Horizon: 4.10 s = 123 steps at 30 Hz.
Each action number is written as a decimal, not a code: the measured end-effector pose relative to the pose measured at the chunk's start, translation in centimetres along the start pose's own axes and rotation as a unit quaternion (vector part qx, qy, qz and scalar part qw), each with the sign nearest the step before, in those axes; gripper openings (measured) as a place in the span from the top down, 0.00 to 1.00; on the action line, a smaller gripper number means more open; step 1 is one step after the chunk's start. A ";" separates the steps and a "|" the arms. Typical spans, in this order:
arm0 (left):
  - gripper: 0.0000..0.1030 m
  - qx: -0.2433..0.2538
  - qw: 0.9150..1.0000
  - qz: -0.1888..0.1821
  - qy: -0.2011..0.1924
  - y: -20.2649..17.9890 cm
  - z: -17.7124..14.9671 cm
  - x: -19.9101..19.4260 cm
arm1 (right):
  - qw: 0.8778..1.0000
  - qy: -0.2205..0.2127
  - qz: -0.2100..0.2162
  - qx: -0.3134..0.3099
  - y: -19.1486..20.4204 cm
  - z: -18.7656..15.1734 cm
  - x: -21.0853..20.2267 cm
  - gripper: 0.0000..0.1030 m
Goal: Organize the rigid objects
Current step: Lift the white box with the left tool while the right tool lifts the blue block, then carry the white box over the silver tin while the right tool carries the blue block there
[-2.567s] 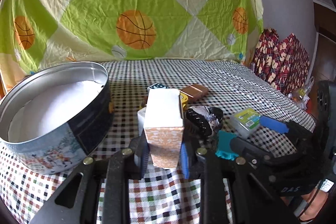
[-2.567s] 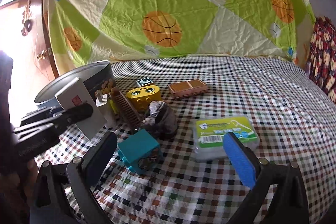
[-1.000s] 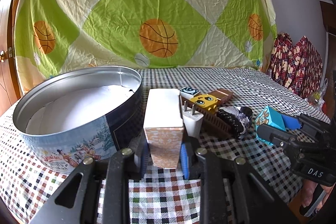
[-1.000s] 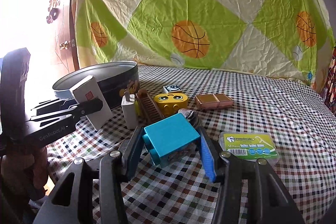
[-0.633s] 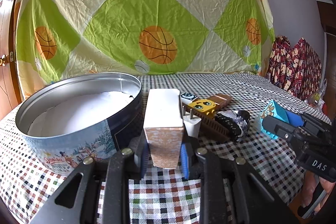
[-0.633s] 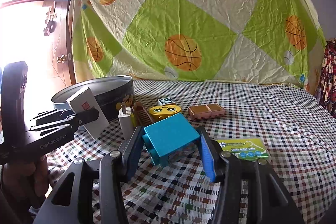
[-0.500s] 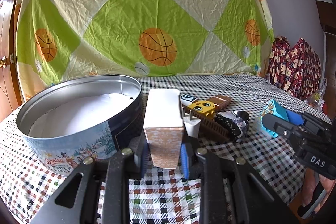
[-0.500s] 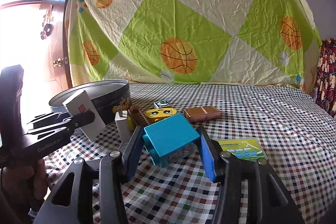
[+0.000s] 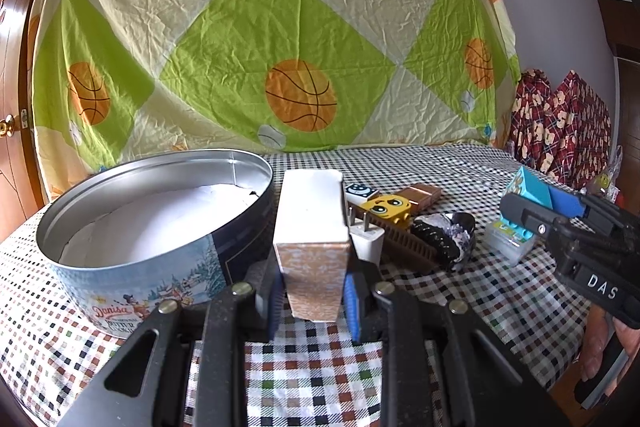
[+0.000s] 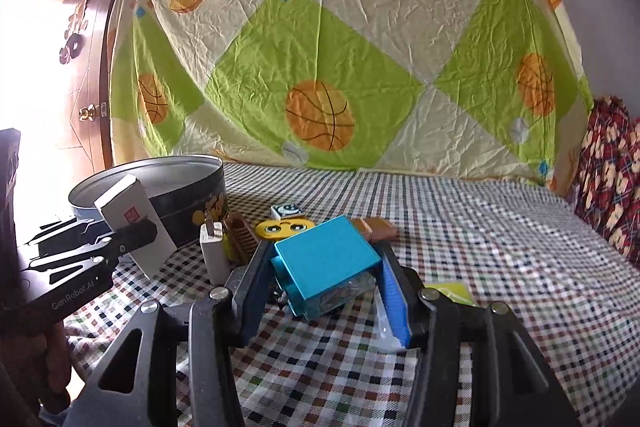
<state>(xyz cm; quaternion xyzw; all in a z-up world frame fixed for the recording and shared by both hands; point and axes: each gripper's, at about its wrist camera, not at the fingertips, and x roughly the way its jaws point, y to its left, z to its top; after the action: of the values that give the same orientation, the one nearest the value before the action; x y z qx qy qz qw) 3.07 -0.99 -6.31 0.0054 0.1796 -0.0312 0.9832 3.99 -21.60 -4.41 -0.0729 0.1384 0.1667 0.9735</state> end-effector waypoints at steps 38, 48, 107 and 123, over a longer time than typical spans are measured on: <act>0.77 -0.006 0.997 0.041 -0.061 2.9 -0.1 -2.3 | 0.998 -0.048 0.027 -0.003 3.5 1.5 0.7 0.49; 0.77 0.000 0.995 0.045 -0.086 3.1 0.1 -3.4 | 0.998 -0.044 0.038 -0.020 5.2 1.5 1.1 0.49; 0.77 -0.050 0.989 0.101 -0.093 12.2 2.0 -4.1 | 0.986 -0.008 0.159 -0.059 13.8 4.8 4.0 0.49; 0.77 -0.045 0.996 0.079 0.011 16.1 5.1 0.1 | 0.977 0.077 0.196 -0.016 14.6 10.3 13.7 0.49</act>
<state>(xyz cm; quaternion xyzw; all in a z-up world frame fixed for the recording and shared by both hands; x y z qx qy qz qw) 5.95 15.00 -1.59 -0.0244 0.1909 0.0546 0.9798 13.90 -1.82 -0.09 -0.0730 0.2221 0.3502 0.9070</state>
